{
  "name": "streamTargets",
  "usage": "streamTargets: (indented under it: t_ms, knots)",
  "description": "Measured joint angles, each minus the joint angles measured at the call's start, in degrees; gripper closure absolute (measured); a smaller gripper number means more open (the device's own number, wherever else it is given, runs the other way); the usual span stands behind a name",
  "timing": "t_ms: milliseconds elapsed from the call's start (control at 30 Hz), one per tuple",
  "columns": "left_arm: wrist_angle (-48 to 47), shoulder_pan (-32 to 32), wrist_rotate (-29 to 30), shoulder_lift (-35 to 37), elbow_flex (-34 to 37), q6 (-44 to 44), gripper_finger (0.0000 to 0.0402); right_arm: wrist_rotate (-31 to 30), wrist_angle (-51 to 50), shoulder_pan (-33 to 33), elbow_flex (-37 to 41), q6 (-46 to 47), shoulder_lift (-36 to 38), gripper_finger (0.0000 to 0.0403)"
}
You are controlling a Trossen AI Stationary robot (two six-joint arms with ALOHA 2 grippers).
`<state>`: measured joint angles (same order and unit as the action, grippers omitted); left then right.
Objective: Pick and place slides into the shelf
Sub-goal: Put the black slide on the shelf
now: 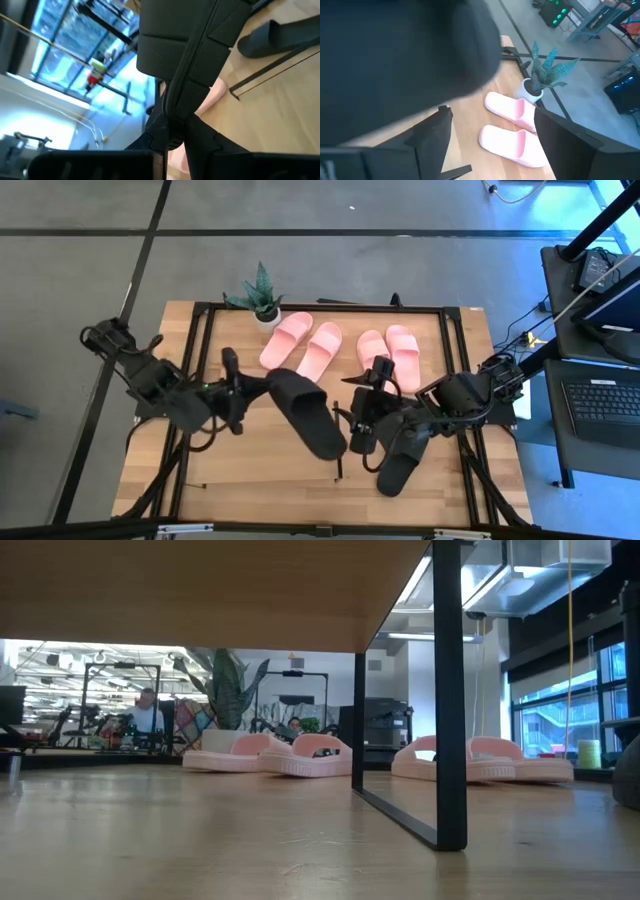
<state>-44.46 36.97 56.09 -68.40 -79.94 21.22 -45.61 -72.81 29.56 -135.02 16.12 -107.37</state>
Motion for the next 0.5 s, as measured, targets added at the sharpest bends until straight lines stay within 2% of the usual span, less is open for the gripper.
streamTargets:
  t_ms: [133, 300, 500]
  knots:
    - [7.8, 1.9, 4.1, 4.3, 8.6, 4.7, 0.0372, -2.7, 0.0, 0.0, 0.0, -0.8, 0.0, 0.0121]
    - [17.5, 1.5, 4.8, 10.4, 19.5, 7.5, 0.0373, -5.4, 0.0, 0.0, 0.0, -1.3, 0.0, 0.0121]
    - [38.6, 0.6, -1.4, 16.1, 32.3, 19.6, 0.0373, -5.4, 0.1, 0.0, 0.0, 2.6, 0.0, 0.0121]
